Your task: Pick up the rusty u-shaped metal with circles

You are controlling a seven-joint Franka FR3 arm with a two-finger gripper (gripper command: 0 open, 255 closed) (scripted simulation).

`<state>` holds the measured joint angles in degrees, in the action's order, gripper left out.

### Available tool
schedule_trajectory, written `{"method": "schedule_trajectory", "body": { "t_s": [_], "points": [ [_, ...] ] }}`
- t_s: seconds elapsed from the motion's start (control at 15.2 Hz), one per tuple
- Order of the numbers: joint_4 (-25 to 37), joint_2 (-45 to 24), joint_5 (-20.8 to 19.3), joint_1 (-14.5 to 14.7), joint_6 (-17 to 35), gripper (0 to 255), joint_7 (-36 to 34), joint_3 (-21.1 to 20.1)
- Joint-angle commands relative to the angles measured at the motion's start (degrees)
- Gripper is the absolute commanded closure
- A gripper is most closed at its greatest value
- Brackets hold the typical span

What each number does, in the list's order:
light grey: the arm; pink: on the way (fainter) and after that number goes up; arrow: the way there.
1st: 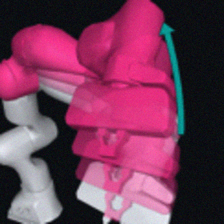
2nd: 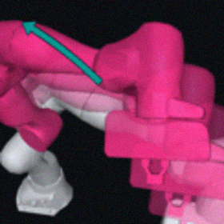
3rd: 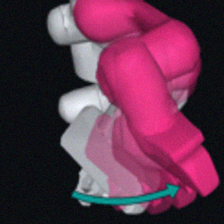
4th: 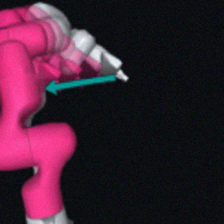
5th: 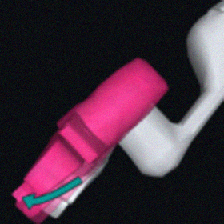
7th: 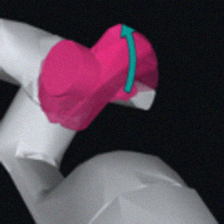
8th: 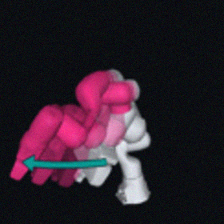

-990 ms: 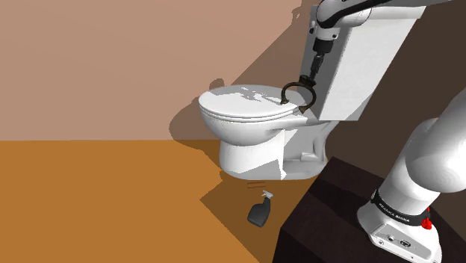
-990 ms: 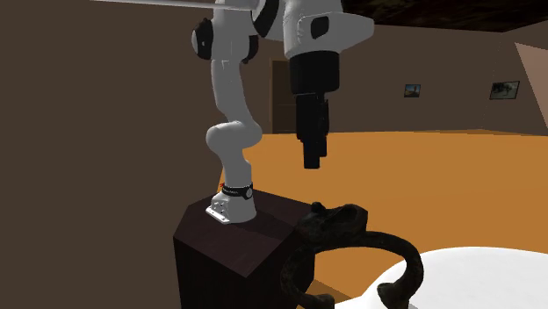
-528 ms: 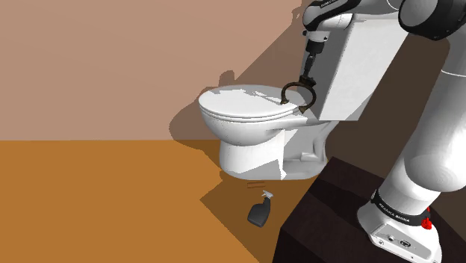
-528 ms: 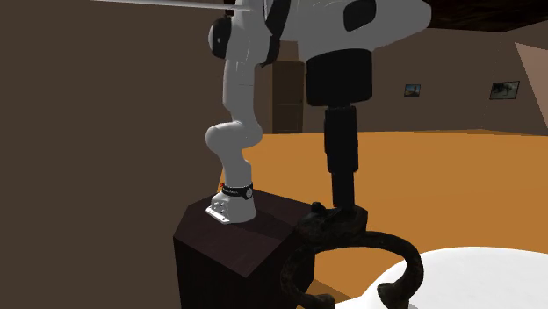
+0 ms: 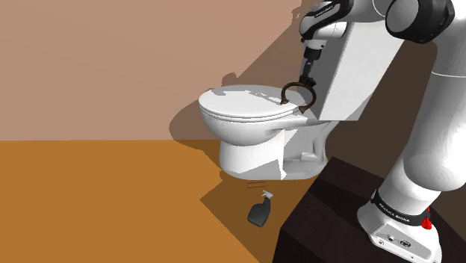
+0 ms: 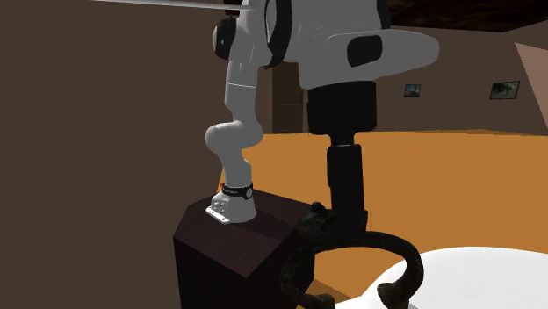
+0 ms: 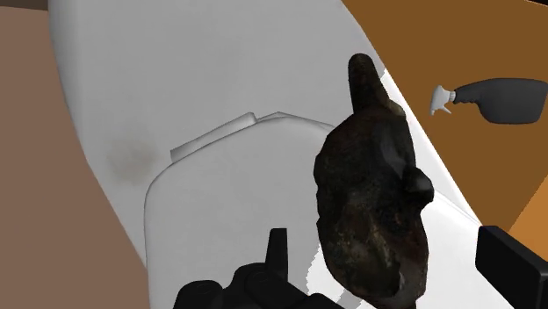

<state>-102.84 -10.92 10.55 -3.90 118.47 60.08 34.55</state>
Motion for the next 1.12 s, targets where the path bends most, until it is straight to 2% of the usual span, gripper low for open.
{"method": "schedule_trajectory", "body": {
  "t_s": [0.0, 0.07, 0.13, 0.66, 0.73, 1.06],
  "points": [
    [-1.31, -0.44, 0.37, -0.74, 0.77, 0, 0.15, 0.54],
    [-1.31, -0.43, 0.36, -0.77, 0.77, 0, 0.14, 0.5],
    [-0.96, -0.96, 0.7, -0.92, 0.85, 255, 0.33, 0.44],
    [-3.65, 0.22, -0.02, -0.12, 2.66, 255, -0.49, 0.28],
    [-1.31, -0.42, 0.34, -0.83, 0.78, 255, 0.13, 0.44],
    [1.48, 0.56, -0.59, -0.89, -2.75, 255, -0.62, 0.49]
  ]
}}
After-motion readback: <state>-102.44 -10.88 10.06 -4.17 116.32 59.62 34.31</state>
